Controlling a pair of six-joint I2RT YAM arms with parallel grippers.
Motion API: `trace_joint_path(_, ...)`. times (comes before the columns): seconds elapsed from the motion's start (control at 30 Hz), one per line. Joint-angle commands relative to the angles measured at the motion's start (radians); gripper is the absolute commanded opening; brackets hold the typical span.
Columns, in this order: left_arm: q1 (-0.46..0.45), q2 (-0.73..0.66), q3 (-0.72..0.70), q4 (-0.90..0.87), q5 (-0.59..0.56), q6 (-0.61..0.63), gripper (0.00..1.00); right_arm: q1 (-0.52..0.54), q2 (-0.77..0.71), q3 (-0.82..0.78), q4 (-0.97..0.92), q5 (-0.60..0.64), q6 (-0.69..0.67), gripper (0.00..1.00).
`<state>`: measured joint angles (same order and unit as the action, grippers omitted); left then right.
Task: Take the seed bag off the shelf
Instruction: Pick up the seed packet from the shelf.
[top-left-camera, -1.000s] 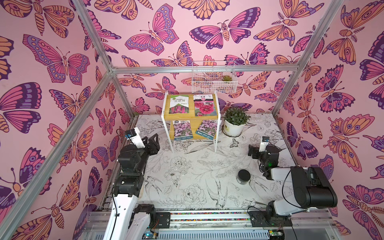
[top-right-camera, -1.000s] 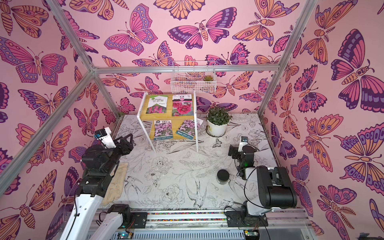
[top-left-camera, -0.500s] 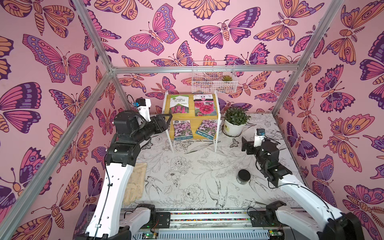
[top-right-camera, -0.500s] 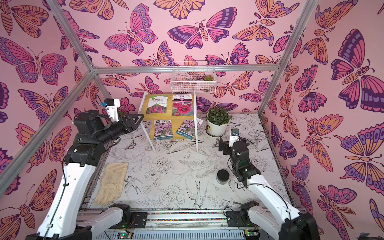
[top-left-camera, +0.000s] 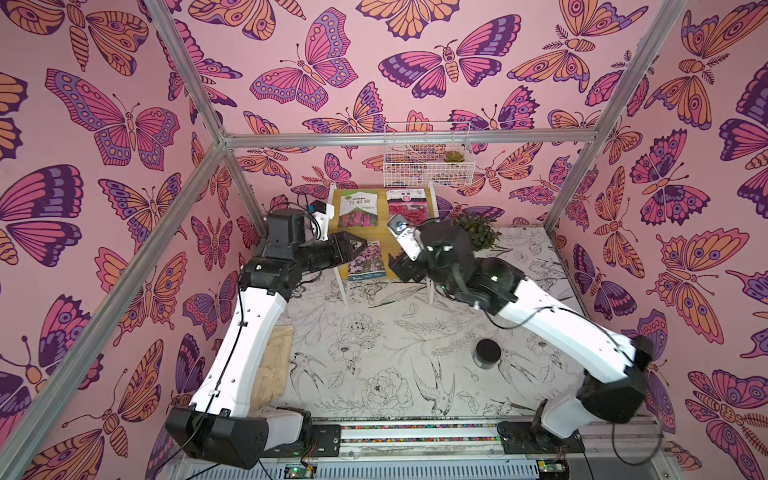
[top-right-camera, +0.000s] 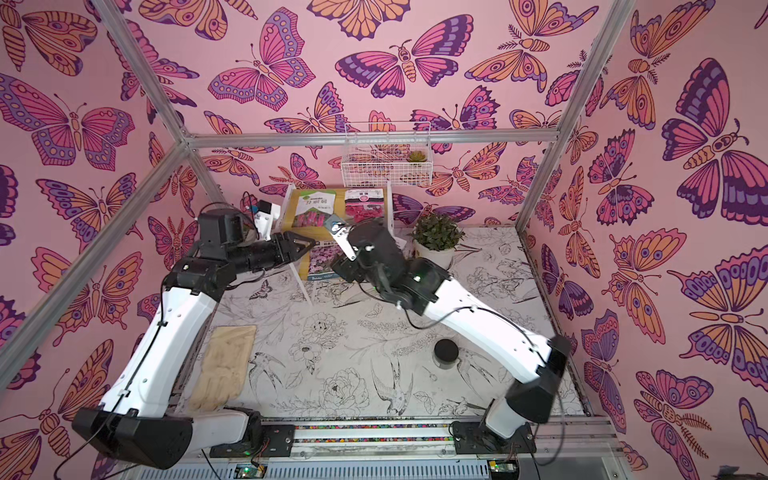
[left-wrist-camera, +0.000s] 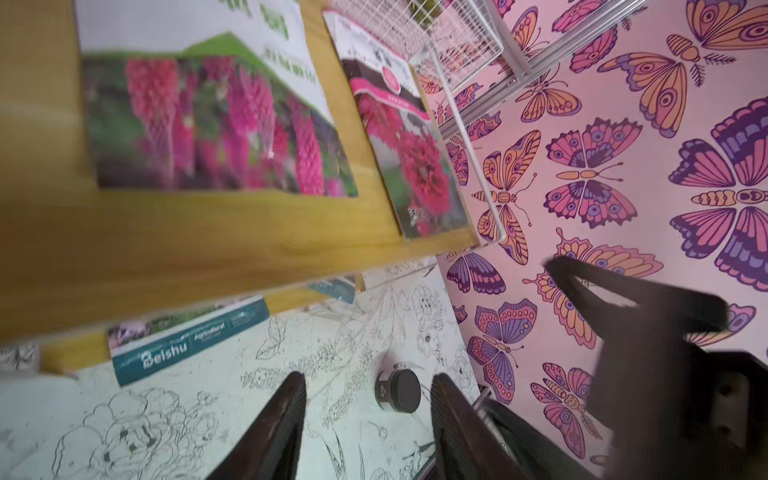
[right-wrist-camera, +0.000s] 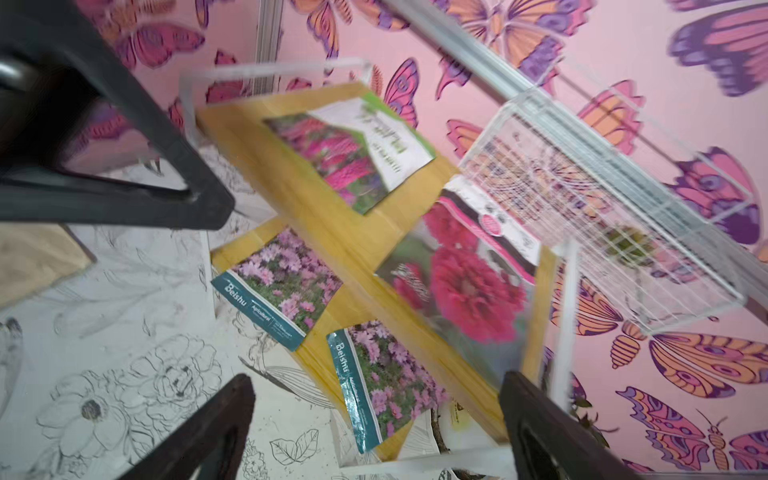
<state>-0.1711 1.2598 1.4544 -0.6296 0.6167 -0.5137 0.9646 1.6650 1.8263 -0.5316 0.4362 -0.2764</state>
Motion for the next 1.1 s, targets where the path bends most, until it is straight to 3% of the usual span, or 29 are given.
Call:
trace_joint_path(0.0,-0.001,-0.134,-0.055,-0.022,0.008,0.011,0.53,0.002,0.05,0.151,-0.13,0.021,-0.122,0.95)
trace_joint_path(0.23,-0.002,-0.217,-0.186,-0.03,0.033,0.017,0.54,-0.003,0.224,0.415,-0.252,0.053,-0.235,0.96)
trace_joint_path(0.4,-0.001,-0.248,-0.23,-0.029,0.025,0.03,0.54,-0.039,0.256,0.443,-0.253,0.037,-0.263,0.97)
trace_joint_path(0.73,-0.002,-0.257,-0.257,-0.031,0.019,0.041,0.56,-0.167,0.3,0.527,-0.372,-0.23,-0.176,0.97)
trace_joint_path(1.07,0.0,-0.257,-0.265,-0.029,0.006,0.038,0.56,-0.183,0.326,0.53,-0.414,-0.301,-0.184,0.97)
